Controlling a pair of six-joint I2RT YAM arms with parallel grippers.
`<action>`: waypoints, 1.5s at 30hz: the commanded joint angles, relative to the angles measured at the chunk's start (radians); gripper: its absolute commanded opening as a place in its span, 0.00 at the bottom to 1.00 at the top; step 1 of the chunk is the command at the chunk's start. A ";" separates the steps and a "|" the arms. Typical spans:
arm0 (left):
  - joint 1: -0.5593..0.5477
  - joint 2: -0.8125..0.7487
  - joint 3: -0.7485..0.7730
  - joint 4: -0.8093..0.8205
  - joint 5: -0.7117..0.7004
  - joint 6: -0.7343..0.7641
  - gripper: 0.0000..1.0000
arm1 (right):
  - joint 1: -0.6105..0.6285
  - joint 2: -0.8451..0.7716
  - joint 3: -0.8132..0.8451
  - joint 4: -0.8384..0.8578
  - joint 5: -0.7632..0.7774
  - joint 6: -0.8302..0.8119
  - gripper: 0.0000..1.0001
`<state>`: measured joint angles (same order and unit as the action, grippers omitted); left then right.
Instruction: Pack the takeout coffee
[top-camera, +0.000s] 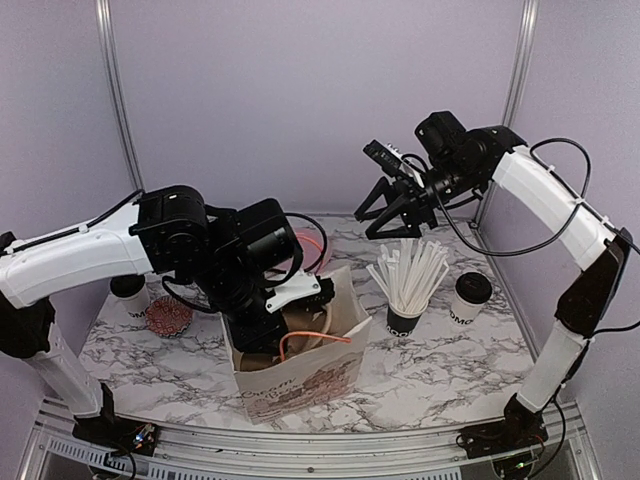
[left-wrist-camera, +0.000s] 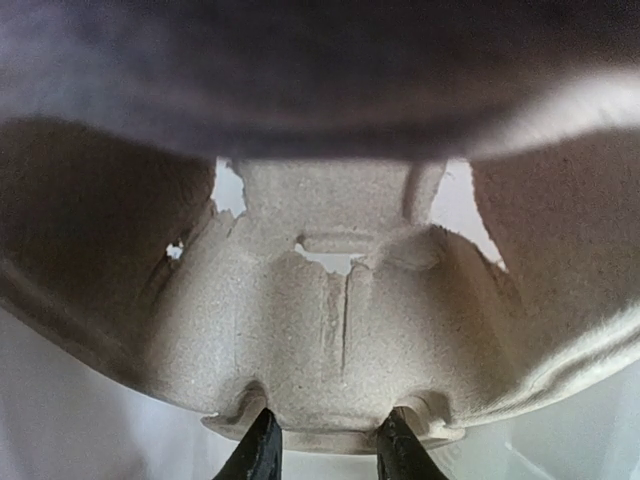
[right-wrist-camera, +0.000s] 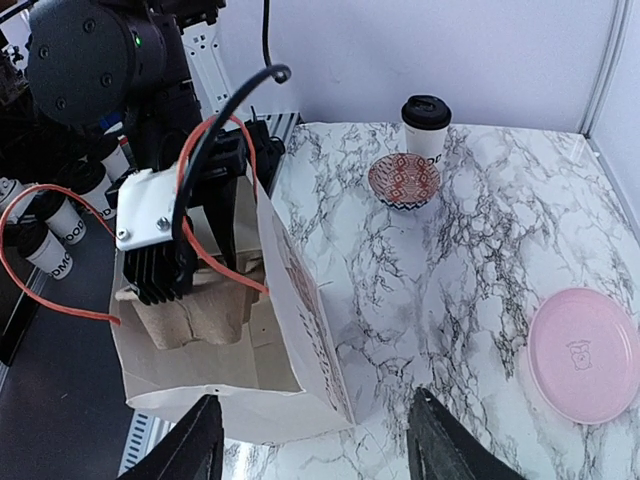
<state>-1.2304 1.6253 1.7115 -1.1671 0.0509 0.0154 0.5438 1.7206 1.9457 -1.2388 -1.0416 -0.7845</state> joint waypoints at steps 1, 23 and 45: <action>-0.001 0.056 -0.042 -0.038 -0.006 0.000 0.33 | -0.004 -0.028 -0.011 0.008 -0.014 -0.026 0.60; 0.003 0.088 0.037 -0.038 -0.112 -0.007 0.74 | -0.004 -0.020 -0.035 -0.014 -0.045 -0.058 0.60; -0.004 -0.184 0.227 0.107 -0.171 -0.066 0.73 | -0.003 -0.003 -0.027 0.000 0.010 -0.021 0.60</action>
<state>-1.2316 1.4879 2.0193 -1.1408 -0.0914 -0.0433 0.5438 1.7168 1.9011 -1.2415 -1.0344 -0.8150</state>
